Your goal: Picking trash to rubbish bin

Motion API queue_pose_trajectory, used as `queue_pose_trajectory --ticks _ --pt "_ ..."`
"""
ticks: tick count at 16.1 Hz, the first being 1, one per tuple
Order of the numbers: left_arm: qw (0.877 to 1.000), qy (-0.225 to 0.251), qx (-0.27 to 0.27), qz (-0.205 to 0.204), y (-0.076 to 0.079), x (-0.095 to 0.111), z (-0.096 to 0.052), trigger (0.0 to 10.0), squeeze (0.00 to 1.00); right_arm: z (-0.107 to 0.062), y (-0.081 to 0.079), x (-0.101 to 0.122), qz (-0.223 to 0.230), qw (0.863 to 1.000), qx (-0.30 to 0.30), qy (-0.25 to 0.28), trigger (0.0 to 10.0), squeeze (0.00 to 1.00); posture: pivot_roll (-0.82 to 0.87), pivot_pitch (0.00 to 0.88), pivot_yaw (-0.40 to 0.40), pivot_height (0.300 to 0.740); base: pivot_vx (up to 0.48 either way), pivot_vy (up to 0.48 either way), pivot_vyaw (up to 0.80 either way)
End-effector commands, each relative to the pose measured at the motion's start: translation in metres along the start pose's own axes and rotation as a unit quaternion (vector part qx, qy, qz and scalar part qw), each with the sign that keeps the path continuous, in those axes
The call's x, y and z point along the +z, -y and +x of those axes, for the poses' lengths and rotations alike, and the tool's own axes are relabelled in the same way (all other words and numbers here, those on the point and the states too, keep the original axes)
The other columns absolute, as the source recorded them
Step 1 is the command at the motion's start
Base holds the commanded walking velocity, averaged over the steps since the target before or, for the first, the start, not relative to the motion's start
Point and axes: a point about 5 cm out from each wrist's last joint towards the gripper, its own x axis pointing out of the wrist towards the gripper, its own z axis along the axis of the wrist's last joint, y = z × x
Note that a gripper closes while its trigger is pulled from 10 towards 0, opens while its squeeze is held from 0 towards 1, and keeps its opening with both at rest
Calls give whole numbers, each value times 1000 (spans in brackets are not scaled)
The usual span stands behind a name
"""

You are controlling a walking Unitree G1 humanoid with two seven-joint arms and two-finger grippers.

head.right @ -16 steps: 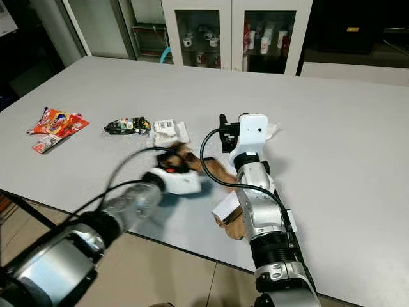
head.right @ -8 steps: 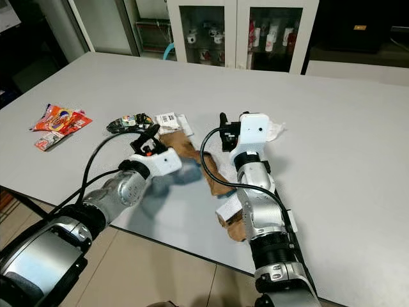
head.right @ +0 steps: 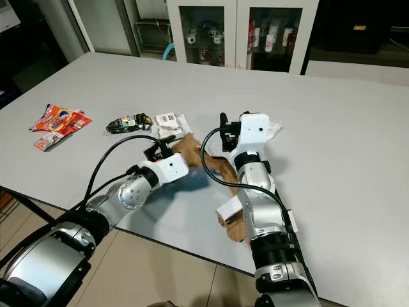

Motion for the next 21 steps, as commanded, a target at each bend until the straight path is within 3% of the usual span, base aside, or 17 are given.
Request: queue_pose_trajectory --ticks 1,3,4,5,21 --pt "1000 4 -14 -10 2 -3 -4 10000 0 0 -2 1 5 1000 2 0 10000 0 11 0 99 740 0 0 0" --pt "1000 11 -22 -8 3 -5 -7 10000 0 0 -3 1 6 1000 2 1 10000 0 8 0 102 740 0 0 0" --pt "1000 13 -26 -9 2 -5 -8 6667 0 0 -3 1 6 1000 2 1 10000 0 6 0 104 740 0 0 0" --pt "999 14 -29 -10 2 -6 -8 0 0 -1 -3 1 7 1000 2 2 10000 0 7 0 105 740 0 0 0" --pt "1000 9 -29 -4 5 -11 -14 0 0 3 -3 2 6 1000 3 -2 10000 0 30 0 86 740 0 0 0"
